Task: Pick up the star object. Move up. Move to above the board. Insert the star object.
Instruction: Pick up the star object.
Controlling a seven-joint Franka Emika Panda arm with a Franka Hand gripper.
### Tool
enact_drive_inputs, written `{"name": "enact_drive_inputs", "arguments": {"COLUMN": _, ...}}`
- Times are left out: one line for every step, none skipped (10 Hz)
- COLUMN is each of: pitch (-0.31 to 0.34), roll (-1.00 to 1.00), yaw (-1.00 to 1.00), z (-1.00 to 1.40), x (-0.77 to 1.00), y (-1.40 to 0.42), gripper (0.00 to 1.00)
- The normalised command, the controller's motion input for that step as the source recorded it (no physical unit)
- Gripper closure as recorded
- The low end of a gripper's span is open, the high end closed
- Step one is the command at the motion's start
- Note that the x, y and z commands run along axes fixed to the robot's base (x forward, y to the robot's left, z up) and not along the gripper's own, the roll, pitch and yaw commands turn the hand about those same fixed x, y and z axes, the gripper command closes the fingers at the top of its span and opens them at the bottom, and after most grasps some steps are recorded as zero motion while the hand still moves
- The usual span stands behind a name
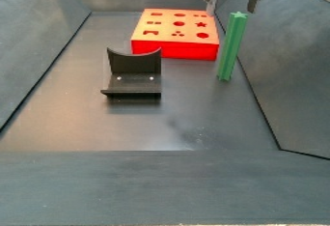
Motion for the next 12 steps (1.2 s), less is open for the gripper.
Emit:
{"name": "enact_drive_inputs", "arguments": {"pitch": 0.037, "roll": 0.08, "yaw": -0.51, "z": -0.52, "x": -0.54, "y": -0.01, "gripper": 0.0}}
{"name": "enact_drive_inputs", "arguments": {"pitch": 0.059, "roll": 0.04, "yaw": -0.49, "z": -0.51, "x": -0.5, "y": 0.0, "gripper": 0.0}}
{"name": "enact_drive_inputs", "arguments": {"pitch": 0.056, "roll": 0.02, "yaw": -0.32, "z": -0.35, "x": -0.44, "y": 0.11, "gripper": 0.0}}
{"name": "enact_drive_inputs", "arguments": {"pitch": 0.019, "roll": 0.03, "yaw": -0.07, "z": -0.27, "x": -0.25, "y": 0.15, "gripper": 0.0}}
{"name": "enact_drive_inputs", "arguments": {"pitch": 0.0, "roll": 0.0, "yaw": 0.0, "z": -0.01, "x": 0.0, "y": 0.02, "gripper": 0.0}}
{"name": "enact_drive_inputs", "arguments": {"pitch": -0.006, "roll": 0.0, "yaw": 0.0, "z": 0.0, "x": 0.0, "y": 0.0, "gripper": 0.0}}
{"name": "enact_drive_inputs", "arguments": {"pitch": 0.0, "roll": -0.01, "yaw": 0.0, "z": -0.01, "x": 0.0, "y": 0.0, "gripper": 0.0}}
{"name": "enact_drive_inputs", "arguments": {"pitch": 0.0, "roll": 0.0, "yaw": 0.0, "z": -0.04, "x": 0.04, "y": 0.0, "gripper": 0.0}}
{"name": "enact_drive_inputs", "arguments": {"pitch": 0.0, "roll": 0.0, "yaw": 0.0, "z": 0.0, "x": 0.0, "y": 0.0, "gripper": 1.0}}
{"name": "enact_drive_inputs", "arguments": {"pitch": 0.0, "roll": 0.0, "yaw": 0.0, "z": 0.0, "x": 0.0, "y": 0.0, "gripper": 1.0}}
{"name": "enact_drive_inputs", "arguments": {"pitch": 0.0, "roll": 0.0, "yaw": 0.0, "z": 0.0, "x": 0.0, "y": 0.0, "gripper": 1.0}}
{"name": "enact_drive_inputs", "arguments": {"pitch": 0.0, "roll": 0.0, "yaw": 0.0, "z": 0.0, "x": 0.0, "y": 0.0, "gripper": 1.0}}
